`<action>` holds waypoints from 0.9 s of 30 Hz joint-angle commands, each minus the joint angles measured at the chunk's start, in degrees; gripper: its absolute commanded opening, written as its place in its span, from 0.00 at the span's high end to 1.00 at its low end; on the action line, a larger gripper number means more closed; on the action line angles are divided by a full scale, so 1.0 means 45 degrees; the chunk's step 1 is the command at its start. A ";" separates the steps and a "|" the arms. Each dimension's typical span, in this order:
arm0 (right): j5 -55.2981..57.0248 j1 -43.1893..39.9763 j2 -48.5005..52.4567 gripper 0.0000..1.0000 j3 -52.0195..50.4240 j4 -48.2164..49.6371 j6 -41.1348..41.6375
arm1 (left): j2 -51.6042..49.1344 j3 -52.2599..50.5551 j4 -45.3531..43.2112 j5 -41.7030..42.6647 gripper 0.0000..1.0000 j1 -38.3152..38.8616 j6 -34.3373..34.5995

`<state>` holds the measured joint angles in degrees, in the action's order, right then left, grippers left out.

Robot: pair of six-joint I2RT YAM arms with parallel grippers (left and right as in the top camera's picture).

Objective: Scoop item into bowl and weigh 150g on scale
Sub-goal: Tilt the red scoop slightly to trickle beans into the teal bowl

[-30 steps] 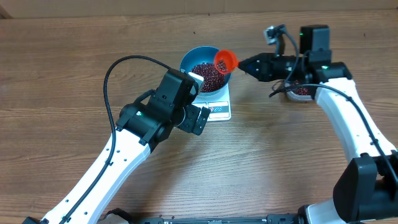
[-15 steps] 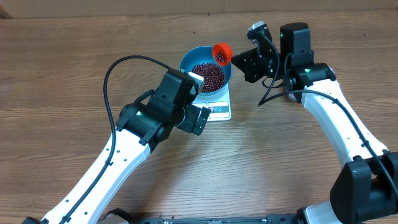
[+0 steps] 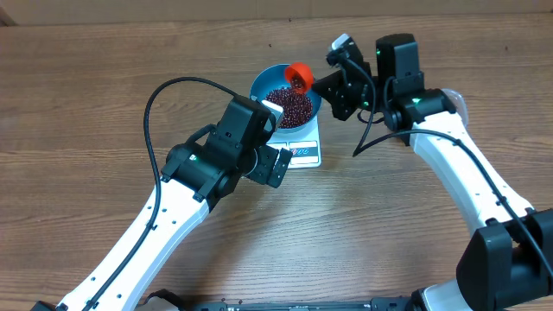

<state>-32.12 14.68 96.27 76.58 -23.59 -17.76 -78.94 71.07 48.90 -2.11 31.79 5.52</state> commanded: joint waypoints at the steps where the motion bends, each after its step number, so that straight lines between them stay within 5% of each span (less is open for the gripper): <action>1: -0.0117 0.0131 -0.0364 0.96 0.0083 0.0199 -0.0355 | -0.0102 0.0155 -0.0005 0.0053 0.01 0.0024 -0.0282; 27: 0.0039 0.0189 -0.0355 0.96 0.0073 -0.0087 -0.0364 | -0.0102 0.0155 -0.0005 0.0053 0.00 0.0024 -0.0282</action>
<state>-32.16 15.16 96.25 76.58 -24.18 -19.14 -78.94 71.07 48.90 -2.11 31.79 5.52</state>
